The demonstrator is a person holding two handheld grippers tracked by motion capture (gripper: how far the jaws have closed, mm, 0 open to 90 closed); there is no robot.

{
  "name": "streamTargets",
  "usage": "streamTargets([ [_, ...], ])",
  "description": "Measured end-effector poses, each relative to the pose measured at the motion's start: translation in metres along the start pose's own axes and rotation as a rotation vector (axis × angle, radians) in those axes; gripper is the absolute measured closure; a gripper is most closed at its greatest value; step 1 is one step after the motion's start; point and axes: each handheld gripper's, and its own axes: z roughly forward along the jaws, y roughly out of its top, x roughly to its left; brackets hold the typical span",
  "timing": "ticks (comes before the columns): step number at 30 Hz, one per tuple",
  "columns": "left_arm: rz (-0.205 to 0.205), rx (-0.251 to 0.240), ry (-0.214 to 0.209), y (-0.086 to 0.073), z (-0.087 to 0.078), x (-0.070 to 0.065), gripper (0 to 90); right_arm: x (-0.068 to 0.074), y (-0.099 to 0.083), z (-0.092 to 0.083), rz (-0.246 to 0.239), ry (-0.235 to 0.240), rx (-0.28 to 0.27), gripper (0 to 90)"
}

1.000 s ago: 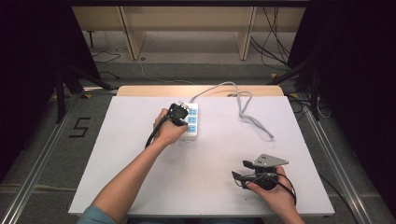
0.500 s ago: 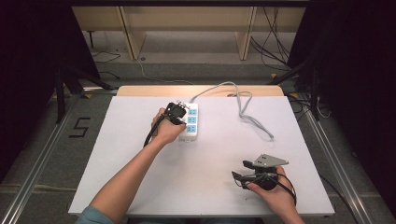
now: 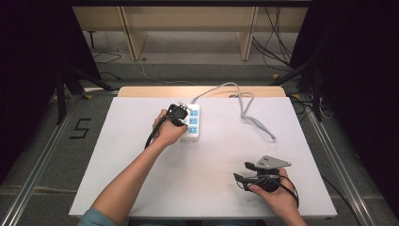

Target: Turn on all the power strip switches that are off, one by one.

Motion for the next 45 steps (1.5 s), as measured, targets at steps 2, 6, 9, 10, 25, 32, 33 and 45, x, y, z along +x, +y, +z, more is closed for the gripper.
streamTargets([
  [2, 0.005, 0.000, 0.006, 0.000, 0.000, -0.001, 90.0, 0.000, 0.000, 0.000, 0.001, 0.001, 0.001, 36.4],
  [6, 0.028, -0.002, 0.018, 0.000, 0.001, -0.003, 90.0, 0.001, 0.000, 0.000, 0.003, 0.003, 0.001, 36.4],
  [9, 0.019, -0.001, 0.014, 0.000, 0.001, -0.002, 90.0, 0.001, 0.000, 0.001, 0.003, 0.002, 0.002, 36.4],
  [10, 0.024, 0.002, 0.019, 0.000, 0.001, -0.002, 90.0, 0.001, 0.000, 0.001, 0.002, 0.002, 0.001, 36.5],
  [25, 0.049, -0.061, 0.028, -0.003, 0.003, -0.003, 89.7, -0.001, 0.000, 0.001, 0.003, 0.002, 0.002, 36.4],
  [32, 0.034, -0.105, 0.013, -0.005, -0.007, 0.003, 82.1, -0.001, 0.000, 0.000, 0.001, 0.000, -0.003, 36.4],
  [33, 0.039, -0.115, 0.009, -0.006, -0.010, 0.004, 79.6, 0.000, 0.000, 0.001, 0.003, 0.000, -0.002, 36.5],
  [45, 0.110, -0.327, -0.121, -0.071, -0.062, 0.001, 32.9, -0.004, -0.001, -0.002, 0.010, -0.007, -0.006, 36.4],
])
